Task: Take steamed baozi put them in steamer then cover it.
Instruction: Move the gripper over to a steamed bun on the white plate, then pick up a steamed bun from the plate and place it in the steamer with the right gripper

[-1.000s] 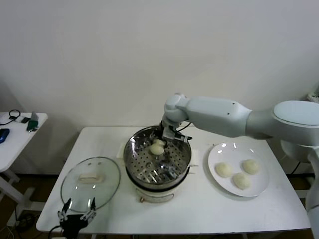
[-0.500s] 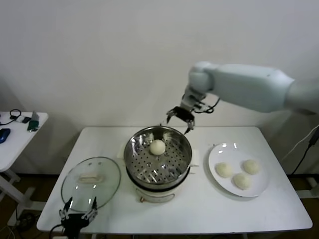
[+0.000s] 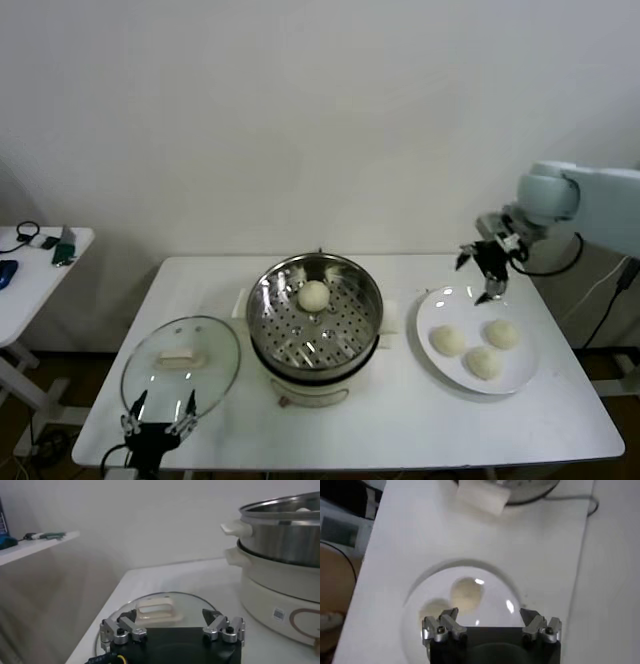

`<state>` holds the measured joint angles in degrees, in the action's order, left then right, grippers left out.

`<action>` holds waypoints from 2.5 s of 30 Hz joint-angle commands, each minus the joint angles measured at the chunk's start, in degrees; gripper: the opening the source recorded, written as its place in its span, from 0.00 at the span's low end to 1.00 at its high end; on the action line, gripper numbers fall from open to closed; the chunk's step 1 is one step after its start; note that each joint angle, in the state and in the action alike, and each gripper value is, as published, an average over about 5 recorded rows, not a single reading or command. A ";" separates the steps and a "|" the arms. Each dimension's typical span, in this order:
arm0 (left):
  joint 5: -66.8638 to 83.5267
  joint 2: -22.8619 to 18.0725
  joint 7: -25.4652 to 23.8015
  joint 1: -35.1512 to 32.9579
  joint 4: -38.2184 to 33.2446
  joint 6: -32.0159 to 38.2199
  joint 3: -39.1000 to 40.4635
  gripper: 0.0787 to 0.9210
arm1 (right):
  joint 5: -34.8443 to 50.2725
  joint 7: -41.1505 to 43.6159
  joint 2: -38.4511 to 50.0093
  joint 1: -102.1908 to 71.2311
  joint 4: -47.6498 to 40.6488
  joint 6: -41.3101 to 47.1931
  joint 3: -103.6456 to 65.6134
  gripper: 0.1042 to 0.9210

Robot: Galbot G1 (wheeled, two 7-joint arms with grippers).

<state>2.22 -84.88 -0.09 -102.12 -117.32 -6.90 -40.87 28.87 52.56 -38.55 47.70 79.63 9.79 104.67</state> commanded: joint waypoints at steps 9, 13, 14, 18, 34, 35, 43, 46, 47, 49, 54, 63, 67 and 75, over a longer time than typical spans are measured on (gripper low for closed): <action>-0.40 -0.54 0.19 -0.52 0.04 0.30 -0.16 0.88 | -4.84 -6.86 -0.32 -24.78 -4.75 8.85 -16.93 0.88; -0.39 -0.66 0.40 -0.92 0.10 0.33 -0.20 0.88 | -5.88 -7.42 -3.34 -27.68 -7.89 8.63 -19.64 0.87; -0.41 -0.68 0.47 -0.98 0.12 0.29 -0.23 0.88 | -6.20 -7.45 -3.99 -28.17 -8.69 8.52 -20.07 0.87; -0.38 -0.71 0.61 -1.25 0.08 0.16 -0.34 0.88 | -6.91 -7.14 -6.00 -29.37 -11.46 7.99 -20.96 0.83; -0.41 -0.79 0.62 -1.88 -0.32 0.10 -0.24 0.88 | -9.28 -5.25 -7.59 -30.64 -14.51 7.48 -22.29 0.65; -0.41 -0.80 0.63 -1.91 -0.35 0.10 -0.24 0.88 | -9.27 -5.15 -7.48 -30.56 -14.42 7.50 -22.30 0.62; -0.49 -0.84 0.81 -1.84 -0.53 0.01 -0.25 0.88 | -6.14 -3.52 -6.05 -24.09 -10.73 7.25 -20.41 0.46; -0.53 -0.82 0.84 -1.83 -0.68 -0.07 -0.25 0.88 | -2.21 -1.40 -5.75 -13.87 -7.40 6.22 -14.49 0.45; -0.57 -0.80 0.85 -1.82 -0.74 -0.09 -0.23 0.88 | -0.29 -0.43 -6.04 -9.20 -6.13 5.75 -11.72 0.45; -0.68 -0.76 0.84 -1.81 -0.92 -0.13 -0.14 0.88 | 3.65 1.62 -7.28 0.30 -3.90 4.87 -6.66 0.45; -0.85 -0.67 0.80 -1.81 -1.58 -0.22 0.08 0.88 | 13.86 4.93 -12.91 18.94 0.52 4.37 -1.32 0.45; -0.60 -0.76 0.83 -1.48 -2.26 -0.19 -0.06 0.88 | 25.17 1.35 -25.62 20.73 7.78 9.76 -13.33 0.45; -0.73 -0.90 0.77 -1.79 -2.63 -0.14 -0.15 0.88 | 24.28 -2.08 -31.56 14.40 9.96 11.97 -15.16 0.45; -0.88 -1.42 0.64 -2.00 -3.77 -0.43 -0.44 0.88 | 19.07 -5.95 -40.25 2.55 6.42 13.83 -13.27 0.45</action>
<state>1.39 -86.24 0.57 -104.10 -120.70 -7.20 -41.31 47.35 49.35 -70.06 54.92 84.99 21.75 92.15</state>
